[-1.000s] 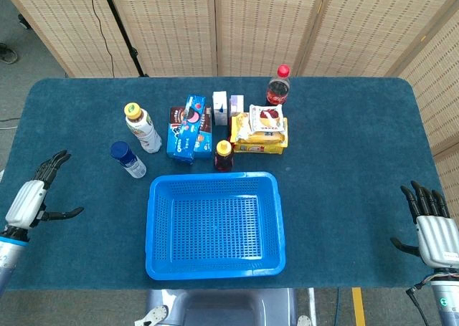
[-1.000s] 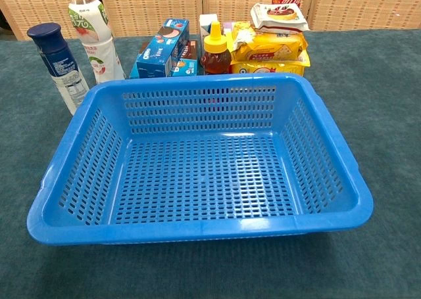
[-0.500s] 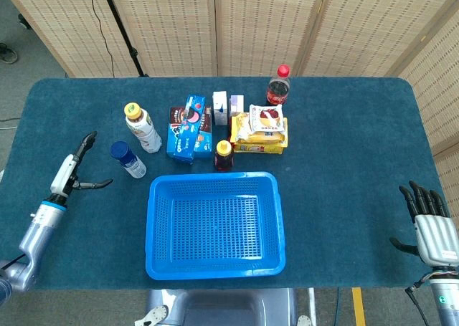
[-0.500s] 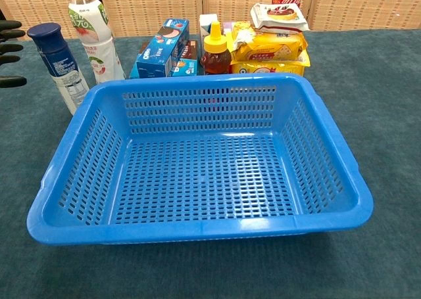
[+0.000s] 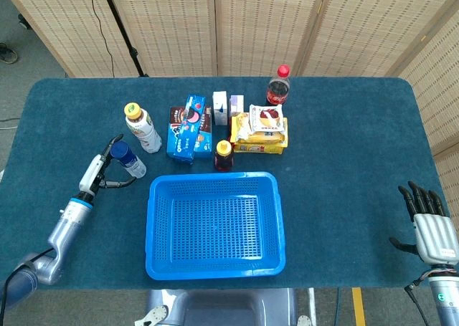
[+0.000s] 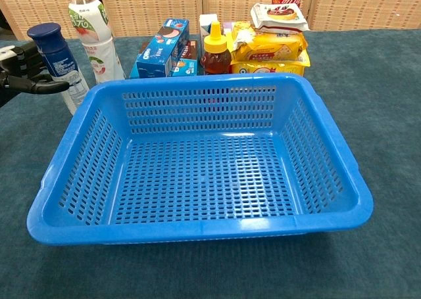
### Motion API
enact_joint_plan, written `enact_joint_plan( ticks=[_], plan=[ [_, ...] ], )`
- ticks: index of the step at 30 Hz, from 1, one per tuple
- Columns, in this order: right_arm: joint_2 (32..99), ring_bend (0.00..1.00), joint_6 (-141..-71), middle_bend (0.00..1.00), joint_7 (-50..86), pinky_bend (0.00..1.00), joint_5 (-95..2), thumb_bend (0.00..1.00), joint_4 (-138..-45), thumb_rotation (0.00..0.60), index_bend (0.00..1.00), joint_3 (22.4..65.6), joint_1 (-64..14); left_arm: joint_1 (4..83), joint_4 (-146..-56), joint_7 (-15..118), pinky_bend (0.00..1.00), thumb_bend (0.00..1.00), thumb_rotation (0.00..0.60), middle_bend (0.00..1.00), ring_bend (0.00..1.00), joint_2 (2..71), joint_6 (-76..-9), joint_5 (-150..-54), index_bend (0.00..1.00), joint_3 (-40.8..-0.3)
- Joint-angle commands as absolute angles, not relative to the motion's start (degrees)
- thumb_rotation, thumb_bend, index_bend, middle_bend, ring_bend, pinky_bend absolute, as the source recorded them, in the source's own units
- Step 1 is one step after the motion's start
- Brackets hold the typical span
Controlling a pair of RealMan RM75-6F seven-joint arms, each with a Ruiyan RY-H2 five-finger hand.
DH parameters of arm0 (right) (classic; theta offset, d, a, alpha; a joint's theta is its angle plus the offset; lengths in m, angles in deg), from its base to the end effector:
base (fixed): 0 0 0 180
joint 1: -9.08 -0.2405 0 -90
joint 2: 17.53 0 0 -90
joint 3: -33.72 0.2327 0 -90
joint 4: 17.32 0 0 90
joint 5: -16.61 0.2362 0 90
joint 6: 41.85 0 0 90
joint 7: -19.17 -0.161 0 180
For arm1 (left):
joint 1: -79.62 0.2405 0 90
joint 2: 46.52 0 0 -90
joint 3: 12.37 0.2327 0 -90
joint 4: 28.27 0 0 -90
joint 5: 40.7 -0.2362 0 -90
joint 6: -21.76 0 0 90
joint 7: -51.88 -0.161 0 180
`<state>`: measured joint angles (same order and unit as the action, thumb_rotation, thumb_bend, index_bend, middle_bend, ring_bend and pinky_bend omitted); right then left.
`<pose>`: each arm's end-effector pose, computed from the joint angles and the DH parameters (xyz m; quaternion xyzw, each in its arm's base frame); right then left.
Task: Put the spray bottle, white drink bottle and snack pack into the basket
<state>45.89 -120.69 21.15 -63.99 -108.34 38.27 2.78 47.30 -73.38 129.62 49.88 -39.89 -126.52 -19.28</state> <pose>-0.3194 -0.2129 0.1264 0.5953 -0.4046 0.3401 0.6051 -0.2797 0.3734 -0.0053 -0.4005 -0.6723 -0.5851 0.2130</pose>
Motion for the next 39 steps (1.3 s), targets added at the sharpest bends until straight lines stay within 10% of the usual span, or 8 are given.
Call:
enact_joint_plan(
  ticks=[1, 6, 11, 23, 39],
  plan=[
    [45.8, 0.0, -120.3, 0.0, 20.9, 0.0, -63.8, 0.0, -108.3, 0.6, 0.0, 38.3, 2.6, 47.1, -72.6, 127.8, 0.38, 0.39, 0.6, 0.14, 0.24, 52.0, -39.5, -124.4, 0.21, -20.7],
    [45.7, 0.0, -119.7, 0.0, 20.4, 0.0, -63.6, 0.0, -108.3, 0.6, 0.0, 38.2, 2.4, 47.1, -71.4, 125.1, 0.54, 0.66, 0.6, 0.38, 0.42, 55.0, -39.8, -122.2, 0.5, -22.3],
    [45.3, 0.0, -119.5, 0.0, 19.6, 0.0, -63.5, 0.0, -108.5, 0.6, 0.0, 38.2, 2.4, 46.9, -70.6, 123.1, 0.57, 0.71, 0.6, 0.47, 0.48, 56.8, -39.9, -120.4, 0.61, -23.7],
    [44.8, 0.0, -119.3, 0.0, 19.2, 0.0, -63.5, 0.0, -108.8, 0.6, 0.0, 38.1, 2.4, 49.8, -76.2, 121.6, 0.57, 0.71, 0.6, 0.48, 0.49, 50.9, -51.2, -123.8, 0.63, -24.1],
    [45.0, 0.0, -119.2, 0.0, 20.5, 0.0, -63.8, 0.0, -109.5, 0.6, 0.0, 37.8, 2.2, 47.3, -116.2, 98.7, 0.57, 0.68, 0.6, 0.48, 0.46, 17.9, -51.6, -138.7, 0.61, -18.6]
  ],
)
